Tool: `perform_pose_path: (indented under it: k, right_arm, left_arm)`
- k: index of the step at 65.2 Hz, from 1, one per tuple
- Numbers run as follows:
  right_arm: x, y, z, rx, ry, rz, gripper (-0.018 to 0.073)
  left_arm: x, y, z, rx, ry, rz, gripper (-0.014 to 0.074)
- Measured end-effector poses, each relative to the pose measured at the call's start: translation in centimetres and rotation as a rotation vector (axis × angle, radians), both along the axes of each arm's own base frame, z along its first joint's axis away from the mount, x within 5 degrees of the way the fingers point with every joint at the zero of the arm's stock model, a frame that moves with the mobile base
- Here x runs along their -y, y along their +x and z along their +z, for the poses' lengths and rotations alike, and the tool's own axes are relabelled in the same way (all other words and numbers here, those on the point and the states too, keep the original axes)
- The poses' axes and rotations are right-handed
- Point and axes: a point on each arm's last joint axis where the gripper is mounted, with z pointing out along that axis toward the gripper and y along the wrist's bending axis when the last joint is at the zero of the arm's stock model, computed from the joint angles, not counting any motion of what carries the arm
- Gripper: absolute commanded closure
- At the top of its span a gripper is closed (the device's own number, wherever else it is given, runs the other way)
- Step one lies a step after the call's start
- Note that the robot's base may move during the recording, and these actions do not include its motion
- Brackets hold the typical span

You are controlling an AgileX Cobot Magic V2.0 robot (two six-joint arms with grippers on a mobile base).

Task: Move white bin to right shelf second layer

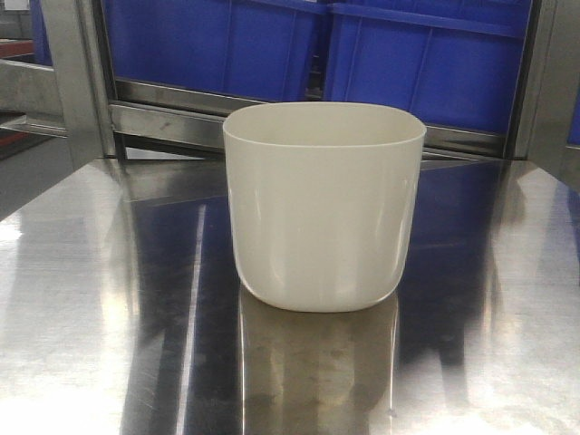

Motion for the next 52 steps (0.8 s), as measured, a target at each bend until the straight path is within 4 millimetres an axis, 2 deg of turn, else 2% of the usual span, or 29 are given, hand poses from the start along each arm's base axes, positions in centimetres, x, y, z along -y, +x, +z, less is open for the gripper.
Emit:
perform_pose_path:
  k: [10, 15, 21, 27, 31, 38, 43, 52]
  right_arm:
    - [0.0, 0.2, 0.2, -0.009, 0.001, -0.003, 0.0536]
    - [0.1, 0.7, 1.6, -0.035, 0.003, -0.001, 0.0536]
    - [0.1, 1.4, 5.7, -0.006, 0.001, 0.002, 0.0536]
    - [0.2, 2.7, 11.3, 0.011, -0.002, 0.011, 0.0536]
    - [0.1, 4.0, 15.3, -0.053, 0.001, 0.032, 0.0536]
    - [-0.1, 6.8, 20.3, -0.218, 0.012, 0.075, 0.0536]
    - [-0.5, 9.8, 22.9, -0.39, 0.039, 0.139, 0.0536]
    - [-1.9, 14.3, 23.9, -0.585, 0.06, 0.253, 0.0536]
  left_arm:
    - [0.0, 0.0, 0.0, 0.0, 0.0, 0.0, 0.0512]
    - [0.0, 0.0, 0.0, 0.0, 0.0, 0.0, 0.0512]
    - [0.0, 0.0, 0.0, 0.0, 0.0, 0.0, 0.0512]
    - [0.0, 0.0, 0.0, 0.0, 0.0, 0.0, 0.0512]
    - [0.0, 0.0, 0.0, 0.0, 0.0, 0.0, 0.0512]
    - [0.0, 0.0, 0.0, 0.0, 0.0, 0.0, 0.0512]
    - [0.0, 0.0, 0.0, 0.0, 0.0, 0.0, 0.0512]
    - [0.0, 0.0, 0.0, 0.0, 0.0, 0.0, 0.0512]
